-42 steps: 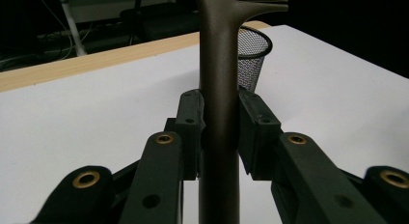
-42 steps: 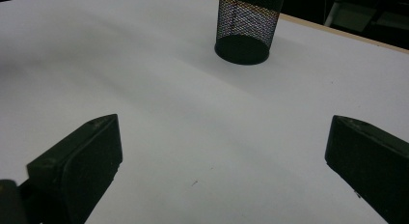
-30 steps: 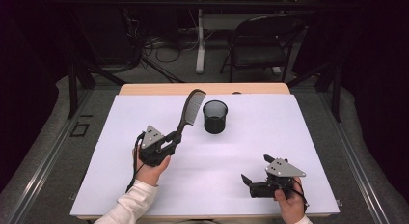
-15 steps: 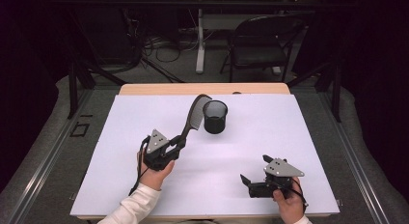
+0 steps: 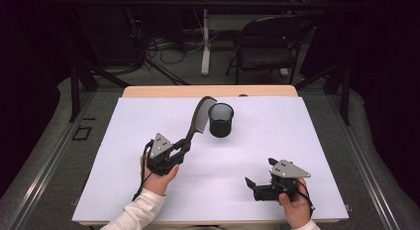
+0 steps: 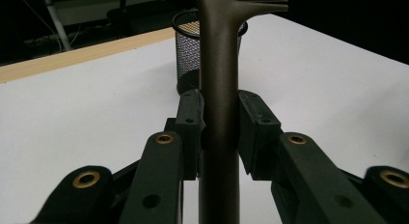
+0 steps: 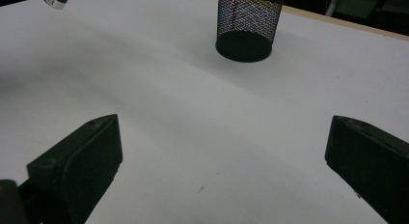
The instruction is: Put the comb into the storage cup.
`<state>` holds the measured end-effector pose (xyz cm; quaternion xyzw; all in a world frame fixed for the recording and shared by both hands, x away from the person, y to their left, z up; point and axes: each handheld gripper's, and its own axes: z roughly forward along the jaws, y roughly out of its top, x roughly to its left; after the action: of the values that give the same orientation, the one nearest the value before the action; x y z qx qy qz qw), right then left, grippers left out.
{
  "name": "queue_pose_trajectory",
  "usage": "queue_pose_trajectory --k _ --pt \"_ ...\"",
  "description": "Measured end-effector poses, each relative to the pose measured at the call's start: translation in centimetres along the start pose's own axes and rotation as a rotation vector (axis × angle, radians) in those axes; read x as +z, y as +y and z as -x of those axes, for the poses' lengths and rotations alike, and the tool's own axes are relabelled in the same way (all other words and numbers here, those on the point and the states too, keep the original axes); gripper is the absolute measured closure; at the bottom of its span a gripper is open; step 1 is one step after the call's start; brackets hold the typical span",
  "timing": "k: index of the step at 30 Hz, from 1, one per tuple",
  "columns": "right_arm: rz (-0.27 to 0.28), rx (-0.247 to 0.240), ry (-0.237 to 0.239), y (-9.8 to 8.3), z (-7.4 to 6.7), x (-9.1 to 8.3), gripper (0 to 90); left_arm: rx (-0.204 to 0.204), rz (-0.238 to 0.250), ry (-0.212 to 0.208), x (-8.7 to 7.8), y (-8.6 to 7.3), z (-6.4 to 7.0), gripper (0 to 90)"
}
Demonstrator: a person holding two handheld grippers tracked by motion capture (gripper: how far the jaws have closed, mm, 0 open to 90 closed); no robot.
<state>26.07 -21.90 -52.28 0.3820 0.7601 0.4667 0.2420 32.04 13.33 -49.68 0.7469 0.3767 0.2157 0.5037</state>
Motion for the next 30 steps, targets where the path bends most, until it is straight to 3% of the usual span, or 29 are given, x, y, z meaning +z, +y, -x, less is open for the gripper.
queue_pose_trajectory --k 12,24,30 --pt "-0.048 0.040 0.003 1.3 0.2 0.8 0.0 -0.006 0.009 0.003 -0.3 0.1 -0.2 72.1" --pt "-0.072 0.014 -0.022 4.5 -0.1 2.2 0.0 -0.011 0.017 0.005 -0.4 0.1 -0.3 72.2" --pt "-0.085 -0.001 -0.009 5.7 -0.2 2.9 0.0 -0.010 0.019 0.008 -0.4 0.1 -0.3 72.2"
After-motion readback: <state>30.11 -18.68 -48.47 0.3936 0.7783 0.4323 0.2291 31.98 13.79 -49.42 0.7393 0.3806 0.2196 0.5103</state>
